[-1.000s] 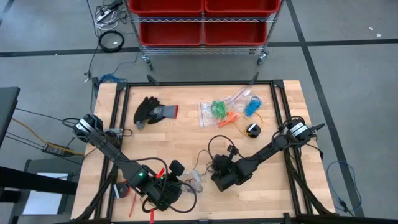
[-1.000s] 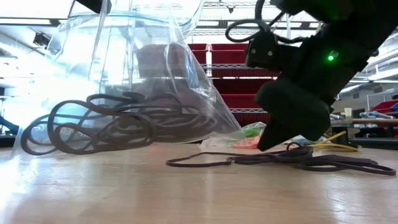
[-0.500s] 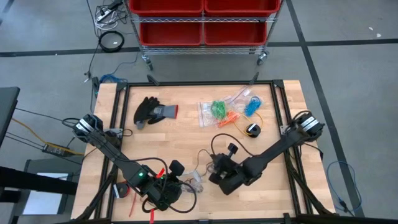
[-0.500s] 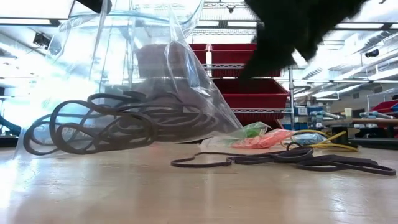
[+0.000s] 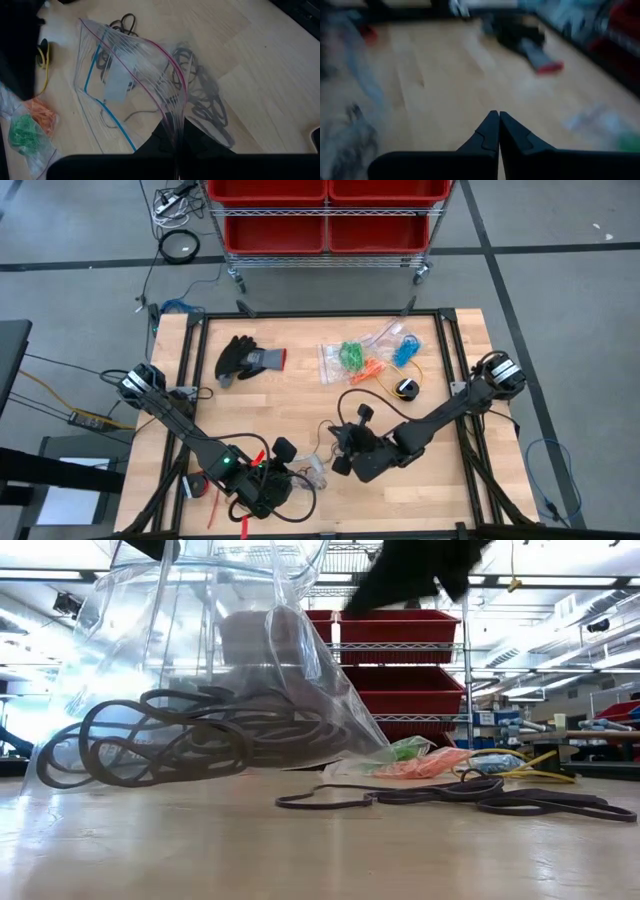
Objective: Sort rubber bands
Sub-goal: Put the black rubber band into the transparent zip bag
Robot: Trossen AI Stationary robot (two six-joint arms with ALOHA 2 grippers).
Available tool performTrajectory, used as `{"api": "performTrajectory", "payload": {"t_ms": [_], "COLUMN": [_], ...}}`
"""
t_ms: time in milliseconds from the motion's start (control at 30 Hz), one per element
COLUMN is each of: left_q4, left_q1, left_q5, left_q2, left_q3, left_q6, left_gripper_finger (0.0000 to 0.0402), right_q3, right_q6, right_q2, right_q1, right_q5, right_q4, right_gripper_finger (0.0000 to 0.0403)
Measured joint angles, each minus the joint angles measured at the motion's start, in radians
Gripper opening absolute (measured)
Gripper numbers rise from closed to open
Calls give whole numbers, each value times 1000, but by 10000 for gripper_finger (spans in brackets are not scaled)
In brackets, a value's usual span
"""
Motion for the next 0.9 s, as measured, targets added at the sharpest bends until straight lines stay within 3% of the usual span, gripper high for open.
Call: {"api": "performTrajectory", "payload": {"t_ms": [167,367,667,900], "left_q4": [0,4,8,7], "left_q1": [0,2,5,6], "left_q5": [0,-4,-1,0], "left_q2": [0,0,0,0], "left_q3": [0,0,0,0], "left_q6": [0,0,0,0], "left_gripper_finger": [2,2,2,2], "right_q3": [0,-39,-256,-367], "right_q6": [207,257,453,370], "right_q2": [9,33,46,89], "right_q1": [-13,-14,-57,-102], "right_q5": [-77,-112,-117,-166], "right_q4": [-185,-205,-6,316], "right_gripper_finger": [23,79,147,153]}}
